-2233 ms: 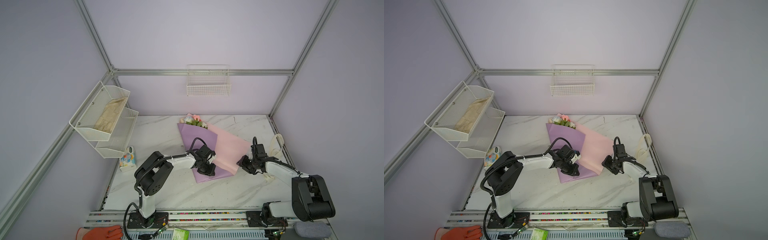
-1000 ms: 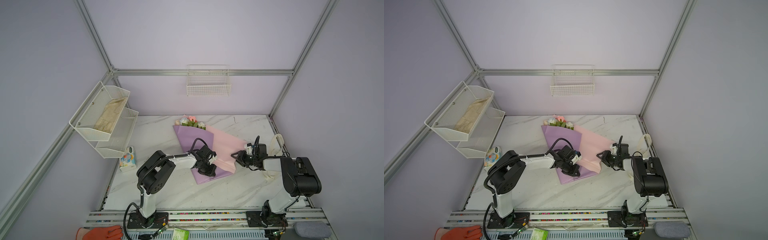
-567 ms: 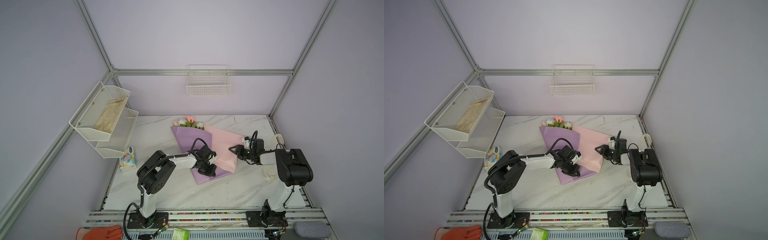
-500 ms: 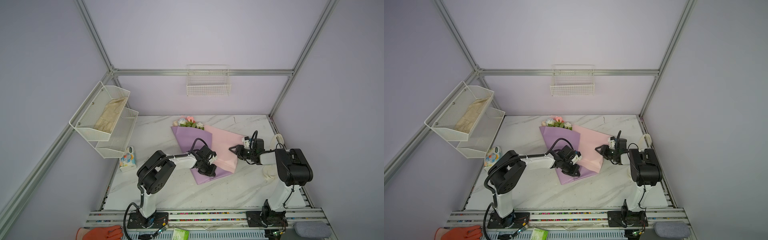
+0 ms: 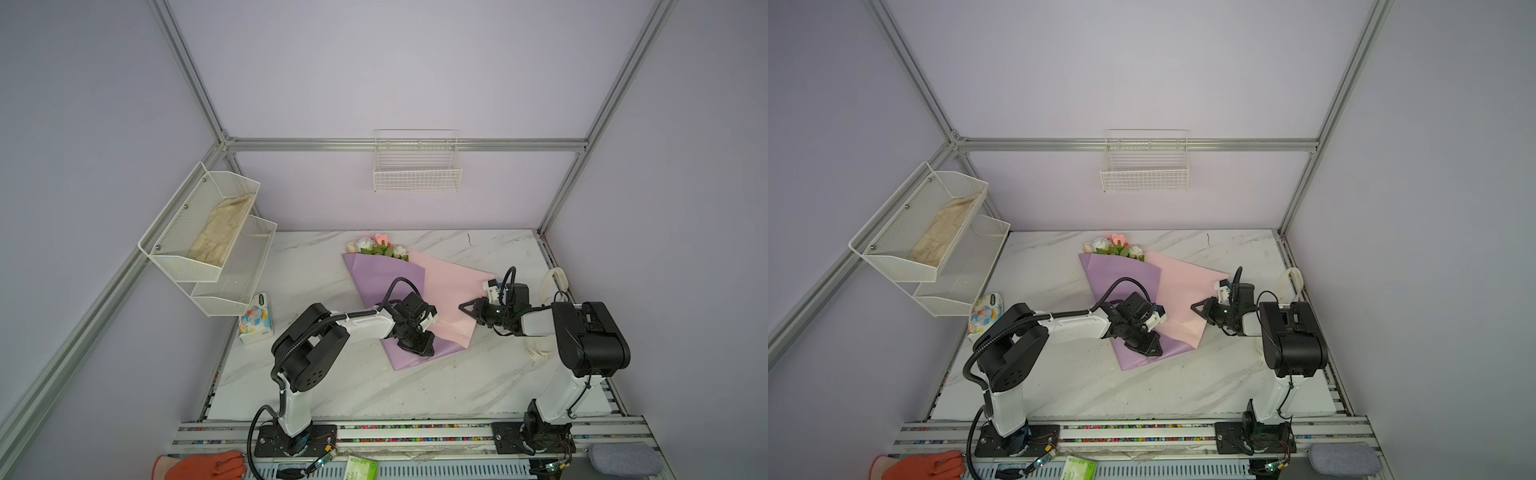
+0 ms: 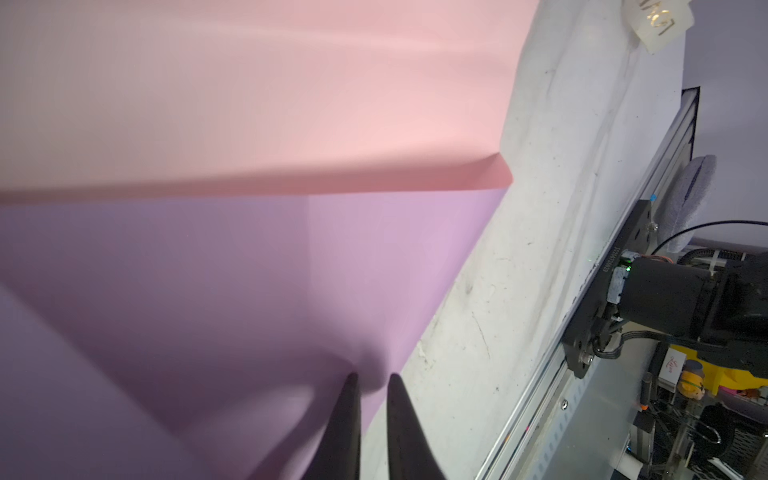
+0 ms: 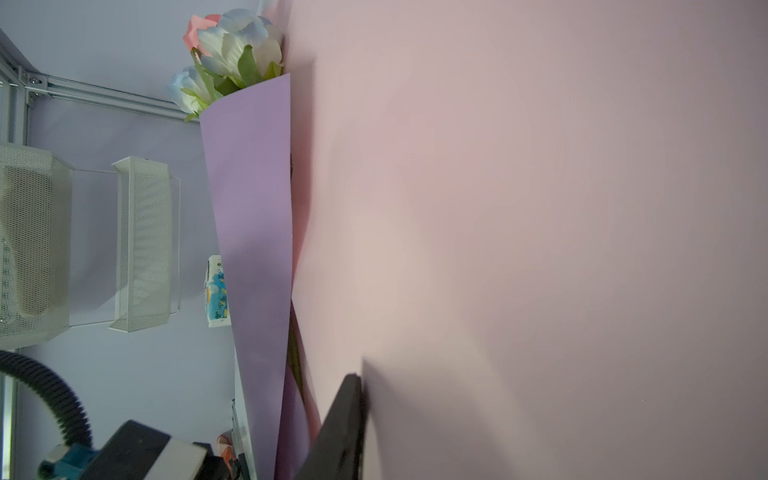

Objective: Tie the bouquet of fake flowers

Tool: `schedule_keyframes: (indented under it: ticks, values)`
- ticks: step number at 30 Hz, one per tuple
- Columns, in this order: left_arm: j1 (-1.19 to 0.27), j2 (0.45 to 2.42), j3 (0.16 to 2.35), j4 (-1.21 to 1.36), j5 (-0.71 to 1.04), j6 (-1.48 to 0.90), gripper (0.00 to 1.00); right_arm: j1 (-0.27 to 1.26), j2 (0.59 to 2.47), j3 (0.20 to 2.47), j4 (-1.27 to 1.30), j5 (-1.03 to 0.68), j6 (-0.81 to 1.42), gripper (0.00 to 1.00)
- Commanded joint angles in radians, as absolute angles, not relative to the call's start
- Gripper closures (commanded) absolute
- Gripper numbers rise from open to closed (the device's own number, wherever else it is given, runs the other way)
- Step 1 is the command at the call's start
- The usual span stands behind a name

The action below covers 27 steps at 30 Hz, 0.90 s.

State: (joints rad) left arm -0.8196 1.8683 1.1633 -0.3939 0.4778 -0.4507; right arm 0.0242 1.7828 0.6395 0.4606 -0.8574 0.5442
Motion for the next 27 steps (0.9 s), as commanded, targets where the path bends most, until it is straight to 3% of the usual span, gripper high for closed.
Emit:
schedule_keyframes:
  ticks: [1,10,19,27]
  values:
    - [-0.827,1.798,1.216,-0.406,0.465,-0.436,0.84,0.021,1.761,0.655,0.44,-0.87,0.52,0.83]
    - [-0.869,1.809,1.192,-0.426,0.47,-0.428,0.86,0.021,1.741,0.67,0.385,-0.855,0.496,0.85]
    - [-0.876,1.89,1.226,-0.445,0.328,-0.439,0.9,0.021,1.716,0.669,0.366,-0.861,0.491,0.87]
    - [-0.876,1.91,1.196,-0.418,0.303,-0.459,0.93,0.023,1.69,0.654,0.392,-0.894,0.506,0.86]
